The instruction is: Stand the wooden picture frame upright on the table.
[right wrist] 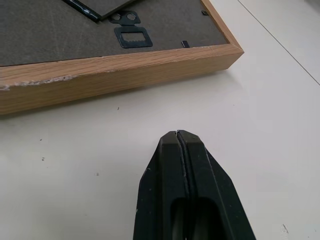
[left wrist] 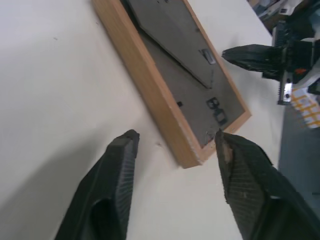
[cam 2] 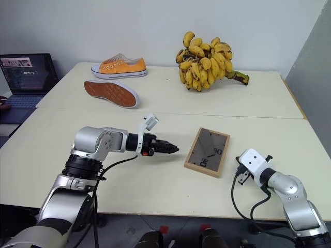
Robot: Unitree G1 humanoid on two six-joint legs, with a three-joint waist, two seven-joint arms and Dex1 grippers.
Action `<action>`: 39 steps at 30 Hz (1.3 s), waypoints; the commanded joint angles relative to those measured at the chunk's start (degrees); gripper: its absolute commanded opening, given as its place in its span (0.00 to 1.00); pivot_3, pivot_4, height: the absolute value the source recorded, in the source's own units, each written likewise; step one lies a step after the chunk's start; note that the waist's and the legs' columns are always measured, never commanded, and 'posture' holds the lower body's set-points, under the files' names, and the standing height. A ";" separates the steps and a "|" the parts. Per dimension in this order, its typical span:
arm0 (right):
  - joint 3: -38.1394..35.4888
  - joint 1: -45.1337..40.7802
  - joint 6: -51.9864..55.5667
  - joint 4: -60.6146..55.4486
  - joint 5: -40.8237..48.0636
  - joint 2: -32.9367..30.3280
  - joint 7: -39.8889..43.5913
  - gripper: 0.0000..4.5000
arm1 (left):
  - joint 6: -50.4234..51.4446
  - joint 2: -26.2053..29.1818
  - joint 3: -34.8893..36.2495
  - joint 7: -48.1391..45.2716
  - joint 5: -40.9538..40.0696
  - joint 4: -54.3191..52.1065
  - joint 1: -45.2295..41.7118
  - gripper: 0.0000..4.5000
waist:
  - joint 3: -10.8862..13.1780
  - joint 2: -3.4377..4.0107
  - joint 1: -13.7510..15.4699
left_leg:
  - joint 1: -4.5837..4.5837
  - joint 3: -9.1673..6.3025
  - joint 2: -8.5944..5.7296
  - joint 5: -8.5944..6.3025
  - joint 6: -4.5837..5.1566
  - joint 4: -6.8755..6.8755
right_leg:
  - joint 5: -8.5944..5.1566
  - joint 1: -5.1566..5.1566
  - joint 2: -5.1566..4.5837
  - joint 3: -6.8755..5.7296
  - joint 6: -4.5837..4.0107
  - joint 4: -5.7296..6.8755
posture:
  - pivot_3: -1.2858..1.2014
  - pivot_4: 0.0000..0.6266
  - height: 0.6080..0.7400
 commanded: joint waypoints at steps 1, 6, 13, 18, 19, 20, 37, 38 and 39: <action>-0.60 -0.02 -1.87 -0.92 -0.56 -0.60 -0.24 0.00 | 1.24 0.78 -0.19 0.31 -1.92 -2.40 -0.38 0.84 | 0.00 0.00 0.01 | 0.00 0.00 0.00 0.00 0.00 0.00 | 0.00 0.00 0.00 0.00 0.00 0.00 | 0.52 0.24 1.00; 1.13 -0.11 -4.33 0.37 -2.80 -1.04 -0.45 0.00 | 0.55 -0.82 -2.74 1.51 -0.74 2.77 -0.99 0.88 | 0.00 0.00 0.05 | 0.01 0.00 0.00 0.00 0.00 0.00 | 0.00 0.01 0.00 0.00 0.00 -0.01 | 0.52 0.24 1.00; 3.58 -2.18 -4.93 2.34 -4.41 1.16 -1.51 0.00 | -0.59 -3.91 -3.73 2.09 -0.47 10.06 -2.80 0.88 | 0.00 0.00 0.05 | 0.00 0.00 -0.01 0.00 0.00 0.00 | 0.02 0.01 0.00 -0.01 -0.03 -0.01 | 0.52 0.24 1.00; 5.06 -3.18 -5.30 3.58 -5.52 2.50 -2.19 0.00 | -1.39 -6.06 -3.22 2.18 -0.17 15.76 -4.56 0.88 | 0.00 0.00 0.16 | 0.00 0.01 -0.01 0.00 -0.01 0.01 | 0.01 0.01 0.00 0.00 -0.02 -0.01 | 0.52 0.24 1.00; 5.75 -3.35 -5.64 3.97 -6.09 2.72 -2.32 0.00 | -1.70 -6.56 -2.98 2.30 -0.04 17.25 -5.14 0.88 | 0.00 0.00 0.23 | 0.00 0.00 -0.02 0.00 -0.01 0.01 | 0.02 0.02 0.00 -0.01 -0.03 -0.02 | 0.52 0.24 1.00; 6.20 -3.45 -5.90 4.25 -6.47 2.84 -2.40 0.00 | -1.96 -6.86 -2.87 2.34 0.05 18.24 -5.55 0.88 | -0.01 0.00 0.24 | 0.01 0.00 -0.02 0.00 -0.01 0.01 | 0.02 0.03 -0.01 -0.01 -0.03 -0.02 | 0.52 0.24 1.00; 12.27 -12.85 -3.52 8.91 -9.17 13.21 -5.95 0.00 | -1.83 -8.72 -1.82 1.58 -1.08 19.93 -7.82 0.88 | -0.03 0.00 -0.11 | 0.05 -0.01 -0.01 0.01 -0.02 0.00 | 0.03 0.05 0.00 -0.01 -0.04 0.01 | 0.52 0.24 1.00; 12.28 -13.36 -3.50 9.31 -9.19 13.67 -6.19 0.00 | -1.83 -8.87 -1.36 1.61 -1.26 20.26 -8.10 0.88 | -0.03 0.00 -0.10 | 0.05 -0.01 -0.01 0.01 -0.02 0.00 | 0.03 0.04 0.00 -0.02 -0.05 0.00 | 0.52 0.24 1.00; 12.27 -13.66 -3.50 9.58 -9.20 13.96 -6.37 0.00 | -1.88 -8.98 -1.12 1.65 -1.32 20.40 -8.23 0.88 | -0.03 0.00 -0.11 | 0.04 -0.01 -0.01 0.01 -0.02 0.00 | 0.07 0.04 0.00 -0.02 -0.12 0.00 | 0.52 0.24 1.00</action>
